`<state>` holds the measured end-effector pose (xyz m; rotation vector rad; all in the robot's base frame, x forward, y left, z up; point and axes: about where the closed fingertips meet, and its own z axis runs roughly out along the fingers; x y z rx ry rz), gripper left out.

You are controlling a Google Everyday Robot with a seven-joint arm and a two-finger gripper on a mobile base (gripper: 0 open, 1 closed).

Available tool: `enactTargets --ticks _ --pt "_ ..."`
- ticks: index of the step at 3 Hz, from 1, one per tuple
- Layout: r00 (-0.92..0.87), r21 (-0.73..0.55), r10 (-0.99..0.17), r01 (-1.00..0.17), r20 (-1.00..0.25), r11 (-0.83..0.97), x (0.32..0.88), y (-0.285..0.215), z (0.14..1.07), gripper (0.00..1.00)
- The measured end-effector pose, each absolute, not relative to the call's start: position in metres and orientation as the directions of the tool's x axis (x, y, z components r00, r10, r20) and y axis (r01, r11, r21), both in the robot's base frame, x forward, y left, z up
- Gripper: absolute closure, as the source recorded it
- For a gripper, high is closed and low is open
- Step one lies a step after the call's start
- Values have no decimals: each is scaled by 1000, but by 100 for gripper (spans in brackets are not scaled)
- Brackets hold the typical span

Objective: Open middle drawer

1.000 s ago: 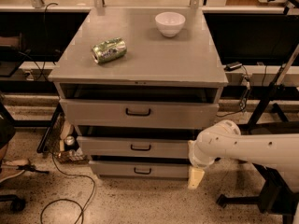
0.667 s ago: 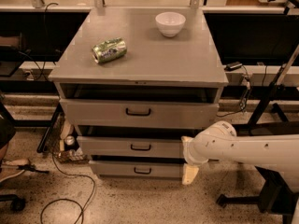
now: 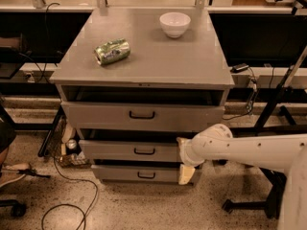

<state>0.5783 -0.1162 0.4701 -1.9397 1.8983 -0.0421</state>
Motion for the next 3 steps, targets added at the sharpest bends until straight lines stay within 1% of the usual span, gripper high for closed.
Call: enactTargets --ticks 3 --pt "46 -285 -935 -957 -353 61 639 -95 426 0"
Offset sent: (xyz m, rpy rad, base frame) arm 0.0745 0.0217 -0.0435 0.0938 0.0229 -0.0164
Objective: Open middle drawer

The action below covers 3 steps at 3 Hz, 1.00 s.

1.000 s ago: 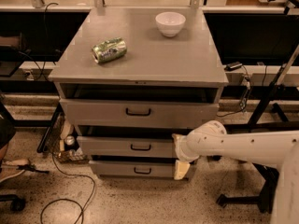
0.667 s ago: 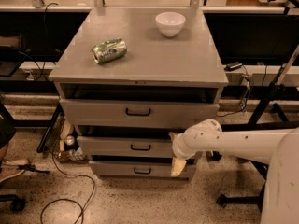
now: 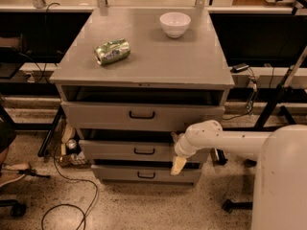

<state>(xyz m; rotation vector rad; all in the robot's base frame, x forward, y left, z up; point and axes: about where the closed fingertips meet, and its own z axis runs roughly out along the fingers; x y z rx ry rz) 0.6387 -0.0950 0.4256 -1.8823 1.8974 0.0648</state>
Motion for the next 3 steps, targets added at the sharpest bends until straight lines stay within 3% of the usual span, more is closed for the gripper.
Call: enactTargets --ticks 3 --pt "5 -243 -925 -965 -380 94 628 -107 397 66"
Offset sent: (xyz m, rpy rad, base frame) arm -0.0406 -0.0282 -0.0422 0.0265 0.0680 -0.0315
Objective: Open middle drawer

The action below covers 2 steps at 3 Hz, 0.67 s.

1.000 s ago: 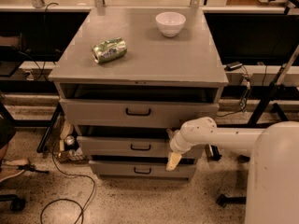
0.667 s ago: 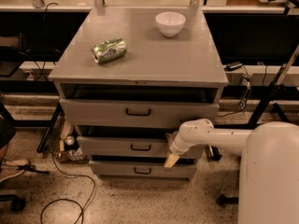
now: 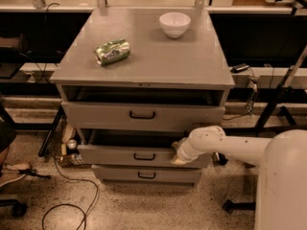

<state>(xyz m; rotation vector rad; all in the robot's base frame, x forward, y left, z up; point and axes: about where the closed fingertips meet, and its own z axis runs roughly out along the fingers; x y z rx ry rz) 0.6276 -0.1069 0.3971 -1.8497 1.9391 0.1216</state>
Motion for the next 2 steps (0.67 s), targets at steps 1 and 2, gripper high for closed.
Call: enactTargets --ticks 1,2 --pt "5 -243 -925 -965 -380 94 628 -107 400 89" --pt "5 -243 -925 -965 -380 94 627 -107 400 100"
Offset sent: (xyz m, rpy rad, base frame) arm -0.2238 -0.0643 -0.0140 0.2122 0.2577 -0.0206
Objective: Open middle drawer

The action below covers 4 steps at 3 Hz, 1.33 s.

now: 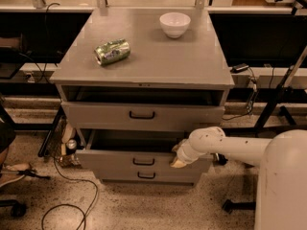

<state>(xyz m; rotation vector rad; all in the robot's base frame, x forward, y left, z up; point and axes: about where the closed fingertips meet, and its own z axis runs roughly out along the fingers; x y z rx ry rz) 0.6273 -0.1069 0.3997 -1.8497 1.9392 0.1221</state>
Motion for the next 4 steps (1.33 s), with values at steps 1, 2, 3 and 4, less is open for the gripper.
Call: enactTargets --ticks 1,2,3,4 --pt "-12 -199 -913 -975 -408 101 597 -113 400 100" --pt "-14 -196 -917 -975 -398 100 595 -114 396 100" --pt "-28 -211 -926 -971 -377 115 590 -126 396 100" --pt "-28 -211 -926 -971 -377 115 590 -125 396 100"
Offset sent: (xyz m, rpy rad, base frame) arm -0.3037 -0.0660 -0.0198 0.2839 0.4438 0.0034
